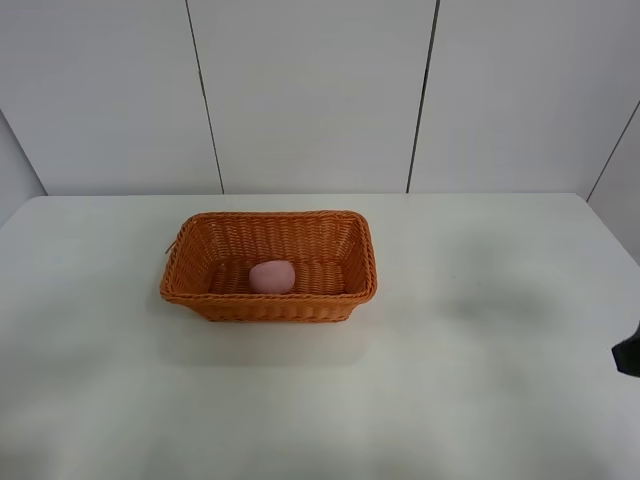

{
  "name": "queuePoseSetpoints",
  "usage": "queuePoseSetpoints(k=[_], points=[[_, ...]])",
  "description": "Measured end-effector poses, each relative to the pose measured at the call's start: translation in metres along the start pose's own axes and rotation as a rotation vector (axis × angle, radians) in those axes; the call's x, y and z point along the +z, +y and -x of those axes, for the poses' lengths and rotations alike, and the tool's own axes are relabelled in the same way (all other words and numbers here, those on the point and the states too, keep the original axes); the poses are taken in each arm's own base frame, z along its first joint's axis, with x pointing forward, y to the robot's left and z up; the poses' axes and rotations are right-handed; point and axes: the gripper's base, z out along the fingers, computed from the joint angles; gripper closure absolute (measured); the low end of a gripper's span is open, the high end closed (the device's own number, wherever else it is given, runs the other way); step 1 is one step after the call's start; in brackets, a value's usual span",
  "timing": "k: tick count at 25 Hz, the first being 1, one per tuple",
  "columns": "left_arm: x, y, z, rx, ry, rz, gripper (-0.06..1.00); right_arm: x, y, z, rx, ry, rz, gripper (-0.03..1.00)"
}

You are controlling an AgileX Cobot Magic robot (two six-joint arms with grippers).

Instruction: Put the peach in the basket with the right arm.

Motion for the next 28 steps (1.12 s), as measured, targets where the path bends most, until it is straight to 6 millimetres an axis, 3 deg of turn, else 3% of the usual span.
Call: queuePoseSetpoints(k=[5, 13, 17, 28], points=[[0.0, 0.0, 0.0, 0.0, 0.0, 0.0, -0.05, -0.019, -0.001, -0.05, 0.006, -0.222, 0.002, 0.27], [0.0, 0.0, 0.0, 0.0, 0.0, 0.0, -0.05, -0.052, -0.002, -0.089, 0.014, -0.553, 0.004, 0.27], [0.0, 0.0, 0.0, 0.0, 0.0, 0.0, -0.05, -0.057, -0.002, -0.099, 0.016, -0.621, 0.004, 0.27], [0.0, 0.0, 0.0, 0.0, 0.0, 0.0, -0.05, -0.056, -0.002, -0.099, 0.019, -0.62, 0.005, 0.27]])
